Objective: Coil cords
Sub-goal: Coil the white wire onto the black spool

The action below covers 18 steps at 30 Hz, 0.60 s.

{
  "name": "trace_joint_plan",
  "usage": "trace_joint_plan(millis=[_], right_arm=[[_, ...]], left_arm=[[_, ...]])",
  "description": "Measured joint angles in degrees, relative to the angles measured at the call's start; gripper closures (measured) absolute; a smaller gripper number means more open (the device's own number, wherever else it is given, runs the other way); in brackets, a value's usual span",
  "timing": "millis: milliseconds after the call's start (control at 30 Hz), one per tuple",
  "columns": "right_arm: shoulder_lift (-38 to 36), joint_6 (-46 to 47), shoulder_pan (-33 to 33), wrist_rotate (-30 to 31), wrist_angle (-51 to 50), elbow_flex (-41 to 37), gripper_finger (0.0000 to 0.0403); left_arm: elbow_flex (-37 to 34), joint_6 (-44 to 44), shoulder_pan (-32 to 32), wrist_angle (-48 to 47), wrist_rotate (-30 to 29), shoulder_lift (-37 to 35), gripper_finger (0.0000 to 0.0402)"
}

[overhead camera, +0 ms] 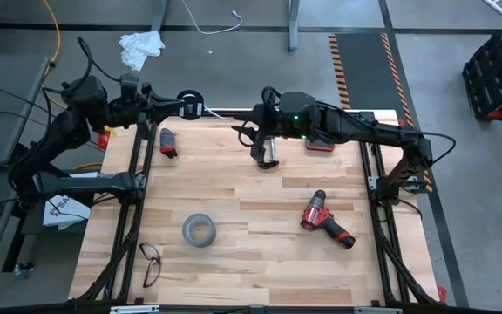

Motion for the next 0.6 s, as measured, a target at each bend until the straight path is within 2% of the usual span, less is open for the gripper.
trace_joint_plan(millis=[367, 600], right_arm=[[0.00, 4.26, 0.11, -1.39, 4.16, 0.00, 0.0211], [0.00, 4.10, 0.11, -1.39, 6.11, 0.00, 0.0199]], left_arm=[[0.00, 0.02, -0.01, -0.01, 0.31, 1.53, 0.0397], [0.00, 0.03, 0.00, 0.01, 0.34, 1.46, 0.0397]])
